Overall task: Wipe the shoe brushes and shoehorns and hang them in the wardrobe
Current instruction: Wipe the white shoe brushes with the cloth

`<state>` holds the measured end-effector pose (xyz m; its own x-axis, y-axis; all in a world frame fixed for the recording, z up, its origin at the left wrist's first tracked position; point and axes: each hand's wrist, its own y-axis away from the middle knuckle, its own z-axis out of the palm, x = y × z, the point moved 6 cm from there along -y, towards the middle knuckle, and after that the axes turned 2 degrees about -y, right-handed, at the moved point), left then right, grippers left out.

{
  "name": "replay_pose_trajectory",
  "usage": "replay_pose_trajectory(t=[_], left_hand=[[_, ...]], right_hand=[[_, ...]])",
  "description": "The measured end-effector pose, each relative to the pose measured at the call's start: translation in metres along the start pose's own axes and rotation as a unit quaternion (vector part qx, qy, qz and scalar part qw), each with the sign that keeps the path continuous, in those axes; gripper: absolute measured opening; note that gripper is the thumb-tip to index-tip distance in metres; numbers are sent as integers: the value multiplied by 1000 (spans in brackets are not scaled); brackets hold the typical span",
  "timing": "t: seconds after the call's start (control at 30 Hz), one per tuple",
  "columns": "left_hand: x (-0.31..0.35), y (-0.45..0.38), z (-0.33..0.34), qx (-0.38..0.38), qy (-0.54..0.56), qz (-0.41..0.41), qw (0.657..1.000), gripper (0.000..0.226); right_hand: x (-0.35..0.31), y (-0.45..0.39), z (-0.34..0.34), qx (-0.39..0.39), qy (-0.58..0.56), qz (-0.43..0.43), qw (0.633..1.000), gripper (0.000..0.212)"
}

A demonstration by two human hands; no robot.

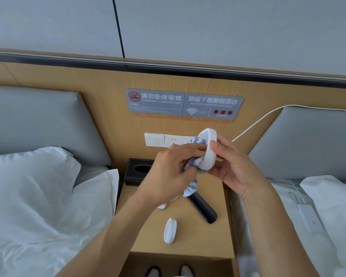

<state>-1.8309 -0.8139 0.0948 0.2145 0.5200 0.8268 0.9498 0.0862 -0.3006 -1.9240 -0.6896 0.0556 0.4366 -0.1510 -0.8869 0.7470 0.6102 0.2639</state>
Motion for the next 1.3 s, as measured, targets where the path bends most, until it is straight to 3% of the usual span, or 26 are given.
replay_pose_trajectory(t=[0.13, 0.3, 0.43, 0.6, 0.73, 0.83, 1.0, 1.17, 1.3], left_hand=[[-15, -2, -6, -46, 167, -50, 984, 39], [-19, 1, -2, 76, 209, -40, 974, 39], [-17, 3, 1, 153, 155, -21, 976, 32], [-13, 8, 3, 197, 42, 7, 979, 39], [-13, 10, 11, 188, 8, 18, 982, 38], [-11, 8, 9, 178, -5, 28, 984, 30], [-4, 5, -2, 176, -28, 43, 983, 27], [-3, 2, -11, 163, -10, 18, 986, 27], [-7, 0, -19, 133, -6, -17, 991, 22]], right_hand=[[-3, 3, 1, 2, -9, -21, 1000, 50], [-8, 3, 5, 2, 2, -27, 1000, 47], [-8, 3, 7, 9, 4, -31, 999, 49], [-11, 7, 9, 43, -6, -47, 998, 63], [-11, 11, 13, 62, 1, -56, 996, 65], [-10, 13, 15, 62, 36, -65, 995, 51], [-16, 13, 17, -18, 35, -66, 997, 37], [-15, 12, 15, -17, 39, -97, 994, 54], [-14, 14, 12, 34, 105, -123, 986, 63]])
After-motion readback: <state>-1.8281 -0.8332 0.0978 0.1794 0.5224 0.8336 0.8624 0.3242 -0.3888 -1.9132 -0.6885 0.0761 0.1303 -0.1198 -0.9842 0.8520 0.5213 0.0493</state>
